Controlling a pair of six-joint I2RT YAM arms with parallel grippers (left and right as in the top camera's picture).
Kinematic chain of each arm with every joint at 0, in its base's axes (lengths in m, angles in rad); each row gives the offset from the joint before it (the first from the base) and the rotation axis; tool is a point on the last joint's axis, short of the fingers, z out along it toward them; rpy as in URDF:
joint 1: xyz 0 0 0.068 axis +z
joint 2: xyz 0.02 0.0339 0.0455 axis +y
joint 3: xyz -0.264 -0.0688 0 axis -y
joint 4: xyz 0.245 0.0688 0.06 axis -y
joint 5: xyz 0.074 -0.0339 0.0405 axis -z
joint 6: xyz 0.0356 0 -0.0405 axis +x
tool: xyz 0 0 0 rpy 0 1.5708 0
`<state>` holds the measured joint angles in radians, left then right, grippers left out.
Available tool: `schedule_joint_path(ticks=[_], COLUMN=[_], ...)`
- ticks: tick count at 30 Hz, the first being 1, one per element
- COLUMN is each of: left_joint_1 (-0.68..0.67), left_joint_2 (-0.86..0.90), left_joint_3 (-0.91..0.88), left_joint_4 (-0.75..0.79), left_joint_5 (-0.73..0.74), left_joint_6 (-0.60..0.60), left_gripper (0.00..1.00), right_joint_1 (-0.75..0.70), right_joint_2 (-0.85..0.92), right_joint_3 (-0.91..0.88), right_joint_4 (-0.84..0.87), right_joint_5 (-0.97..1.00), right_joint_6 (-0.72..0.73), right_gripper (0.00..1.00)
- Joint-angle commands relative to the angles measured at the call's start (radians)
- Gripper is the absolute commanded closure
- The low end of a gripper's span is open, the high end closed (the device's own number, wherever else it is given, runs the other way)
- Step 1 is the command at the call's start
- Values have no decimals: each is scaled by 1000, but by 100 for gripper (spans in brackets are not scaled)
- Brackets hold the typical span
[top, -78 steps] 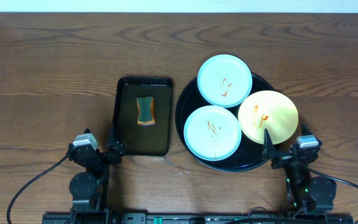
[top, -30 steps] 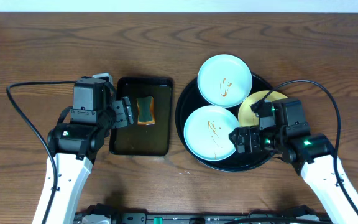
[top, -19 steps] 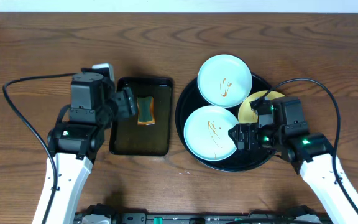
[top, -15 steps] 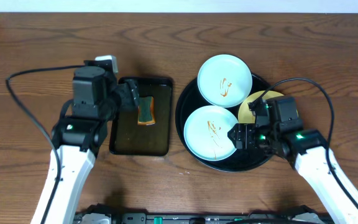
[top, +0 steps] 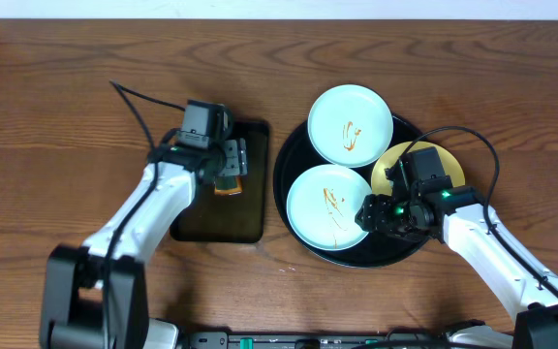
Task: Clean dirty plates on tray and stack at the side
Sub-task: 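Grasp the orange-green sponge with the left gripper and lift it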
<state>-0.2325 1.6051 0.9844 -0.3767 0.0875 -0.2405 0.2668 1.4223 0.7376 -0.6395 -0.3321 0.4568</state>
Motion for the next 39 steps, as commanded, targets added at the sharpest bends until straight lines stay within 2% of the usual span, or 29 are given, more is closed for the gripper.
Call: schedule_joint_path(ticks=[1, 4, 8, 11, 14, 15, 16, 17, 30, 39], left_joint_1=[-17, -32, -41, -42, -42, -42, -42, -42, -42, -42], left_joint_2=[87, 140, 169, 172, 172, 172, 172, 171, 126, 126], left_joint_3=[20, 20, 20, 20, 20, 20, 20, 21, 22, 22], left_joint_4=[1, 1, 0, -3, -3, -3, -2, -2, 9, 1], left_joint_5=[-47, -47, -47, -47, -48, -48, -48, -48, -49, -55], left_joint_6=[-46, -46, -46, -46, -46, -46, -46, -46, -46, -53], left_gripper=[24, 32, 50, 60, 61, 57, 44, 43, 45, 56], right_joint_1=[10, 10, 10, 10, 10, 10, 10, 10, 10, 10], right_joint_2=[5, 5, 5, 5, 5, 5, 5, 5, 5, 5], right_joint_3=[-8, -8, -8, -8, -8, -8, -8, -8, -8, -8], right_joint_4=[4, 4, 5, 5, 5, 5, 6, 8, 12, 16], right_joint_5=[7, 7, 7, 7, 7, 7, 7, 7, 7, 7], right_joint_6=[22, 22, 22, 22, 22, 22, 22, 22, 22, 22], right_gripper=[28, 27, 27, 27, 27, 27, 27, 27, 27, 27])
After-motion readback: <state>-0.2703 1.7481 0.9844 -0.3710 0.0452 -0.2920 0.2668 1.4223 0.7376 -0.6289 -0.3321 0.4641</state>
